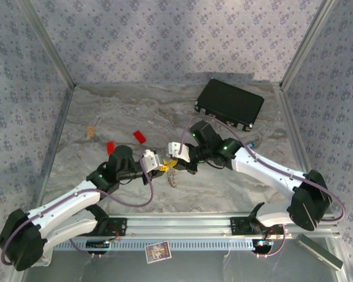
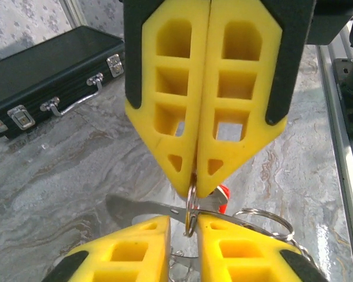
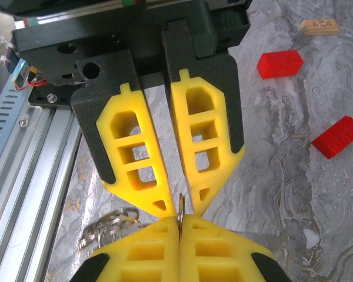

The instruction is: Put the keys on the keyring

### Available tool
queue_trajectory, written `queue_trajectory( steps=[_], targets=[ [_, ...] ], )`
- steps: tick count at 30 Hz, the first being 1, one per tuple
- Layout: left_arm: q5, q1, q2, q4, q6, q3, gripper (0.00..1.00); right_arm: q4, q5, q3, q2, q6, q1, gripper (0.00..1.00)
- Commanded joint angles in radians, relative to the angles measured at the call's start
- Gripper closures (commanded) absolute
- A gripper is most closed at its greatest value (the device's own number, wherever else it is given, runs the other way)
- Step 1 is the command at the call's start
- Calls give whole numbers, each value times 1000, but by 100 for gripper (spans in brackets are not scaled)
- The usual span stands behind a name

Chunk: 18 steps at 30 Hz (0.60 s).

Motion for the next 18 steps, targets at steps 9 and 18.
queue_trajectory(
  steps=[9,18],
  targets=[
    [31,-4,7,40,1,32,100,62,-34,-28,-28,30,-23,73],
    [45,-4,0,145,-55,-19,100,149,-53,-139,-78,141,-64,70]
  ],
)
